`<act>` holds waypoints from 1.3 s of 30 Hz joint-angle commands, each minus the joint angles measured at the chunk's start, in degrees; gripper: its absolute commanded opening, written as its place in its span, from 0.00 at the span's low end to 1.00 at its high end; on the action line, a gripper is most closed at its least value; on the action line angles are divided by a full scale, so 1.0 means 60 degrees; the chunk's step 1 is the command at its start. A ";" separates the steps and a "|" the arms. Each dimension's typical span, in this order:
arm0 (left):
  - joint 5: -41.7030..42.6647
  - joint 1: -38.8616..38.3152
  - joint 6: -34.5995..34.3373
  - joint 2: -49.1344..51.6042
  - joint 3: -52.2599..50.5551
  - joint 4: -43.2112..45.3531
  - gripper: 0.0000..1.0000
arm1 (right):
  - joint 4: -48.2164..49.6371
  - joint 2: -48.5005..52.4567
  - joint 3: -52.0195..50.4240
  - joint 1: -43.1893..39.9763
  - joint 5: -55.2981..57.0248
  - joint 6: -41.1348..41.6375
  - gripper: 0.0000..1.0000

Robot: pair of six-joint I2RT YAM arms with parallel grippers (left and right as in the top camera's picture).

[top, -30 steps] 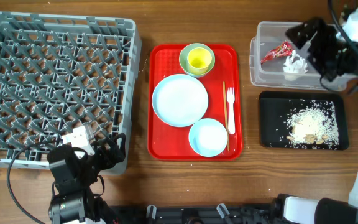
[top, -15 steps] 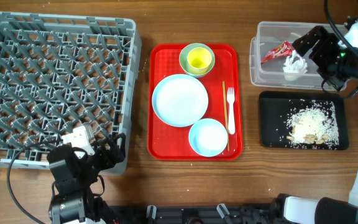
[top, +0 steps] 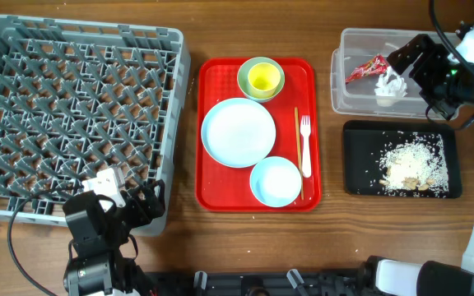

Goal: Sort waste into correct bins and load items into the dishwasher rack
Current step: 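Reach the left gripper across to the yellow cup on the red tray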

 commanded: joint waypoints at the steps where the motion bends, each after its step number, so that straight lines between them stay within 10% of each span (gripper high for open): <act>1: -0.0827 0.0029 -0.0357 0.0058 -0.0382 -0.0433 1.00 | 0.0000 0.0066 -0.0011 0.0022 0.0189 -0.0124 1.00; 16: -0.0659 0.0029 -0.0732 0.0058 -0.0382 0.2393 1.00 | 0.0000 0.0066 -0.0011 0.0022 0.0189 -0.0127 1.00; 27: 0.4736 0.0022 -0.4863 0.0058 -0.0135 0.4532 1.00 | 0.0000 0.0066 -0.0011 0.0022 0.0189 -0.0127 1.00; 39: 0.2765 0.0022 -0.2437 0.0066 0.4182 0.0095 1.00 | 0.0000 0.0066 -0.0011 0.0022 0.0189 -0.0127 1.00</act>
